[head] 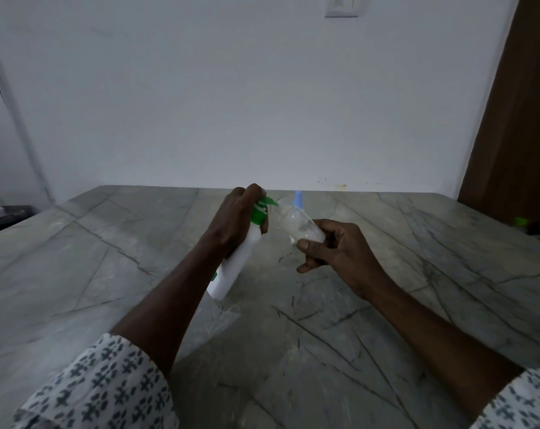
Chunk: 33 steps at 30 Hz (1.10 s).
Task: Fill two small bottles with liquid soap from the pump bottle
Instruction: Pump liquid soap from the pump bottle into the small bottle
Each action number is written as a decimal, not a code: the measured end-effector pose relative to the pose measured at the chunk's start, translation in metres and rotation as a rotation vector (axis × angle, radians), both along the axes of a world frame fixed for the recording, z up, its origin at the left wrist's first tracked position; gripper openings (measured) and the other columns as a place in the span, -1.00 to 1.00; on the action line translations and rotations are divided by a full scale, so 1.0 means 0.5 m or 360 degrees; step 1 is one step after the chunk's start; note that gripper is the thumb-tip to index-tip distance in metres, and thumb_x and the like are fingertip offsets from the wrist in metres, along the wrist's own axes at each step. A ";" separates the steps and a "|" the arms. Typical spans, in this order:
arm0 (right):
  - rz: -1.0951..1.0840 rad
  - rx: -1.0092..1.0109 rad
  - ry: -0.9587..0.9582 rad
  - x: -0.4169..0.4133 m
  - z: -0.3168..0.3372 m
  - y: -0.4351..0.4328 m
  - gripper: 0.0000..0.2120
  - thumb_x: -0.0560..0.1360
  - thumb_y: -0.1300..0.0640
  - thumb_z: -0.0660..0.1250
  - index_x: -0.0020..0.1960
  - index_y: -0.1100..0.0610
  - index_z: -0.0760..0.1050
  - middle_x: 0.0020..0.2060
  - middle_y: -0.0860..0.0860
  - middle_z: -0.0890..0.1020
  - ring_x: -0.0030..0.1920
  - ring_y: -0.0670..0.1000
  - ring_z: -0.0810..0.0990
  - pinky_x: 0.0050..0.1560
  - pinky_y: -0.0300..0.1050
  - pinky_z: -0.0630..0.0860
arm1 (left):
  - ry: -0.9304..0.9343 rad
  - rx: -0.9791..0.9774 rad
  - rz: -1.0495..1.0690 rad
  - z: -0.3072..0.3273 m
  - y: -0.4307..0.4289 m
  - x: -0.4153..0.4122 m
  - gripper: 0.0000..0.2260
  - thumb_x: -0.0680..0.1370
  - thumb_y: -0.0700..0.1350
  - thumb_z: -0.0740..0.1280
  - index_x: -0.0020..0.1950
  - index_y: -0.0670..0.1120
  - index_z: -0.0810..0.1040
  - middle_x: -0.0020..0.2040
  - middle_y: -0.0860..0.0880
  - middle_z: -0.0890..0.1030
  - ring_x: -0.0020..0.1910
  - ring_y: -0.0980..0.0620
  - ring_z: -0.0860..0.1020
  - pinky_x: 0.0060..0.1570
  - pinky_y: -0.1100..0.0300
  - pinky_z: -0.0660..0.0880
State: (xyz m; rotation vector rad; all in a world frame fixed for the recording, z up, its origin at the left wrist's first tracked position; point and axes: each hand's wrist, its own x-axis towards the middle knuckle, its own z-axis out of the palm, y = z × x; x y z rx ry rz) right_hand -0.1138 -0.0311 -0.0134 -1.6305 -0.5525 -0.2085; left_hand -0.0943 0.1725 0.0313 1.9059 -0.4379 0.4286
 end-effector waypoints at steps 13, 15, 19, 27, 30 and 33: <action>0.0000 0.0060 0.0006 -0.002 0.006 -0.005 -0.64 0.46 0.34 0.42 0.24 0.38 0.52 -0.37 -0.01 0.67 -0.38 0.00 0.64 -0.13 0.24 0.65 | 0.0064 -0.0013 -0.0019 0.010 -0.008 -0.012 -0.37 0.70 0.20 0.02 -0.41 -0.12 0.51 -0.44 -0.12 0.57 -0.45 -0.03 0.53 -0.20 0.11 0.46; -0.0005 0.0061 0.0009 -0.002 0.005 -0.005 -0.64 0.46 0.35 0.42 0.24 0.37 0.52 -0.36 -0.01 0.68 -0.38 0.00 0.64 -0.12 0.25 0.65 | 0.0075 -0.0055 -0.0032 0.010 -0.008 -0.014 -0.45 0.69 0.11 0.08 -0.40 -0.12 0.51 -0.43 -0.16 0.56 -0.45 -0.06 0.50 -0.22 0.11 0.44; -0.0003 0.0030 0.0018 -0.001 0.002 -0.004 -0.61 0.45 0.35 0.43 0.26 0.35 0.52 -0.31 0.00 0.68 -0.37 0.03 0.64 -0.13 0.26 0.65 | 0.0059 -0.0070 -0.0050 0.004 -0.005 -0.005 -0.55 0.57 0.10 0.12 -0.34 -0.19 0.48 -0.45 -0.13 0.56 -0.46 -0.05 0.49 -0.20 0.04 0.44; -0.0007 0.0047 0.0024 0.000 0.003 -0.007 -0.62 0.45 0.34 0.43 0.25 0.35 0.52 -0.33 0.01 0.68 -0.36 0.03 0.65 -0.13 0.25 0.65 | 0.0026 -0.0036 -0.0037 0.003 -0.005 -0.003 -0.44 0.58 0.19 0.14 -0.43 -0.16 0.53 -0.45 -0.17 0.58 -0.44 -0.08 0.52 -0.18 0.06 0.45; -0.0010 0.0072 0.0013 -0.001 0.004 -0.010 -0.65 0.46 0.33 0.43 0.23 0.36 0.53 -0.35 0.01 0.68 -0.37 0.04 0.65 -0.14 0.22 0.66 | 0.0011 0.0003 0.0020 0.001 -0.008 -0.003 -0.37 0.65 0.23 0.08 -0.42 -0.16 0.54 -0.43 -0.14 0.60 -0.44 -0.04 0.55 -0.16 0.10 0.48; -0.0009 0.0072 0.0017 0.000 0.005 -0.009 -0.65 0.46 0.34 0.42 0.23 0.38 0.52 -0.37 -0.02 0.67 -0.38 0.02 0.64 -0.13 0.21 0.65 | -0.0005 0.0005 0.0041 0.001 -0.009 -0.004 -0.36 0.69 0.19 0.04 -0.41 -0.16 0.54 -0.42 -0.16 0.61 -0.43 -0.04 0.56 -0.14 0.07 0.49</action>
